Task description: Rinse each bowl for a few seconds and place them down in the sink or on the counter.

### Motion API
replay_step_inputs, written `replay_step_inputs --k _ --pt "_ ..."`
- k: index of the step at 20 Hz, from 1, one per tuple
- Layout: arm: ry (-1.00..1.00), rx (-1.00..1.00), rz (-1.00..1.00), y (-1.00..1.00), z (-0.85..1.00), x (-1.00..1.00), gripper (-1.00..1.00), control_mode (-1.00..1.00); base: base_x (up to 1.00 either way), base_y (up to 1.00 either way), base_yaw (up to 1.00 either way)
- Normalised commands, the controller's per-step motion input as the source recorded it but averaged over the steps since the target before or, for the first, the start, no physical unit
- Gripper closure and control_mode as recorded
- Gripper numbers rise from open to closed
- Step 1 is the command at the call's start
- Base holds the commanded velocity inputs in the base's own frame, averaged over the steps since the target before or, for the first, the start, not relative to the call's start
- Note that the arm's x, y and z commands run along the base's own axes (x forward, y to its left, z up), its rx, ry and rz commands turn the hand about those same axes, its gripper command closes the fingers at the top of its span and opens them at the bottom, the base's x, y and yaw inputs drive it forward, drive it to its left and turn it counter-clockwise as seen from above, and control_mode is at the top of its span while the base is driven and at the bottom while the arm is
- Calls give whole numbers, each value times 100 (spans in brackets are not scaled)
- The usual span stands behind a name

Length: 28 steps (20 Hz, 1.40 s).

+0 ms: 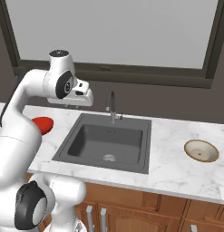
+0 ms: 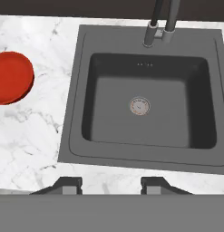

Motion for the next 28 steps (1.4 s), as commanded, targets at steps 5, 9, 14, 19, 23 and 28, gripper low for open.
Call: replay_step_inputs --k 5,9,14,19,23,28 --pt "-4 0 1 0 0 -19 -100 -100 0 0 0" --pt "-13 0 7 0 0 -23 -100 -100 0 0 0" --pt "-17 -1 6 -1 0 -22 -100 -100 0 0 0" --pt "-10 -3 4 -3 -5 -14 -100 -100 0 0 0" --pt "-1 -6 5 -12 -16 -8 -100 -100 0 0 0" --pt "-4 -4 6 -23 -10 -14 -100 -100 0 0 0"
